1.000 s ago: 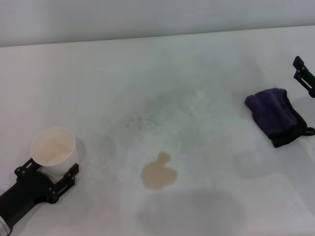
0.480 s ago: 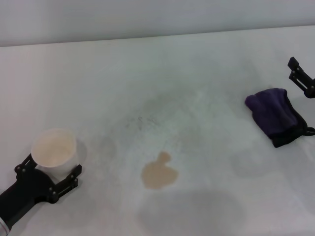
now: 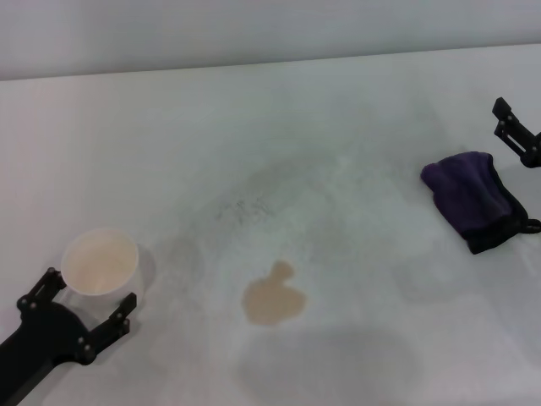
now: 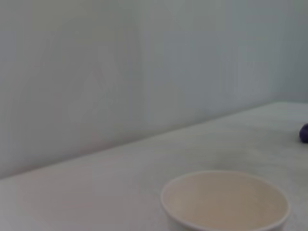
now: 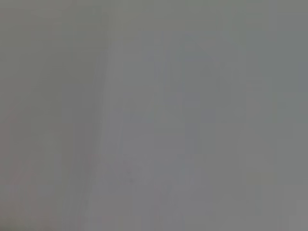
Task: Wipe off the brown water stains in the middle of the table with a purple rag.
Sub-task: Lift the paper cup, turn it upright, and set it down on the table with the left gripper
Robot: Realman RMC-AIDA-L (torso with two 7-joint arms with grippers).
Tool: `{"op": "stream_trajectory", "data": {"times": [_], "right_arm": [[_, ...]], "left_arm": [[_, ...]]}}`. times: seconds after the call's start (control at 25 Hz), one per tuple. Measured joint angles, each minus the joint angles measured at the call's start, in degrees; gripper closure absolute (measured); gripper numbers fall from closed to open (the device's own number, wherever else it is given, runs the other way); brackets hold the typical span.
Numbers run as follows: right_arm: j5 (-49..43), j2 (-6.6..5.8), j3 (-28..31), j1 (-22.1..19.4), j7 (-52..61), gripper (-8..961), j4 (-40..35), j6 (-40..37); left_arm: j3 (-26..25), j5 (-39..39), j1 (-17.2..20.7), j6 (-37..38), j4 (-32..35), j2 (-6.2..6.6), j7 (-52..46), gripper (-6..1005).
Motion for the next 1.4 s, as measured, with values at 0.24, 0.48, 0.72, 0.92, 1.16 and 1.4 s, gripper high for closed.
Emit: {"op": "stream_trajectory", "data": {"times": [0.24,0.48,0.72,0.92,1.16,1.4], "right_arm": [[0.0,0.00,-0.4,0.3,-0.1,83,-0.1,-0.2],[0.0,0.00,-0.5,0.3,-0.1,83,0.0,-0.2],[0.1,0.00,-0.1,-0.1,-0.2,83,0.1,-0.2],[0.1,0.00,-0.1,-0.1,-0.1,84,-0.2,-0.1],[0.1,0.00,0.0,0.2,-0.1,84,-0.4,-0.3],[0.3,0.00,0.0,0.3,-0.2,84,-0.6,-0.4]], "left_arm": [[0.1,-1.7,3.4,5.6,-0.2,-0.19,3.4,121],[0.1,-5.6,7.1,11.6,-2.1,-0.36,6.6,119],[0.2,-12.0,10.0,15.1,-2.7,-0.22,7.7,118],[0.2,-12.6,9.4,14.9,-2.8,-0.04,7.3,118],[0.3,-12.2,6.4,13.9,-3.6,0.05,7.2,118],[1.6,-12.1,0.5,10.0,-5.8,0.14,7.2,117]]}}
